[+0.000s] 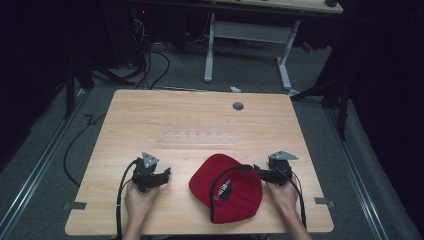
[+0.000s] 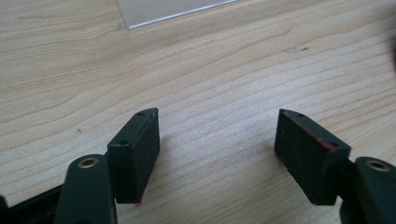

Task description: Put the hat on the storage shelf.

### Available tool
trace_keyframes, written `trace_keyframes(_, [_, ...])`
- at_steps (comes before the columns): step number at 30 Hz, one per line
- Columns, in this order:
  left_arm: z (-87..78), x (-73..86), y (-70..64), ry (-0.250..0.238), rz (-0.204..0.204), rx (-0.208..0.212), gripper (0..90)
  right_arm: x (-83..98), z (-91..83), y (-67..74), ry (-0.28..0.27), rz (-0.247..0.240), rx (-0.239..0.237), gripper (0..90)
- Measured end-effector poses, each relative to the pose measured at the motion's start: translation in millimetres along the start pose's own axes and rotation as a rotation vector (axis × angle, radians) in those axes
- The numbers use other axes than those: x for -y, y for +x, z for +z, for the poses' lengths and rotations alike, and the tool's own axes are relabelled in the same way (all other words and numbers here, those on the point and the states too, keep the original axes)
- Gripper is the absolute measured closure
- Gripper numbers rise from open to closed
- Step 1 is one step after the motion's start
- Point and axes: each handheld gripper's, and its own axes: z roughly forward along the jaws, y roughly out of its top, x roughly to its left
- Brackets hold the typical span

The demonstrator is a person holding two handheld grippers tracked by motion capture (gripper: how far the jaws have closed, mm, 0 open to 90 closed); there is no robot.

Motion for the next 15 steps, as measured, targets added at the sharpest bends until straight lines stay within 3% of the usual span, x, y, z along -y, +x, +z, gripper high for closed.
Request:
trace_keyframes(3, [0.1, 0.0, 0.0, 0.0, 0.0, 0.0, 31.4, 0.6, -2.7, -2.7, 0.002, 0.019, 0.003, 37.6])
trace_keyframes(7, [0.0, 0.0, -0.1, 0.0, 0.0, 0.0, 31.3, 0.7, -13.6, -12.2, -0.039, 0.067, -0.024, 43.6])
trace_keyframes(10, [0.0, 0.0, 0.0, 0.0, 0.0, 0.0, 31.2, -0.4, -20.4, -13.0, -0.062, 0.076, -0.043, 45.5])
trace_keyframes(13, [0.0, 0.0, 0.0, 0.0, 0.0, 0.0, 31.2, -2.2, -26.1, -14.4, -0.074, 0.092, -0.07, 47.3])
trace_keyframes(15, [0.0, 0.0, 0.0, 0.0, 0.0, -0.001, 31.1, -2.3, -29.9, -16.7, -0.072, 0.113, -0.112, 49.1])
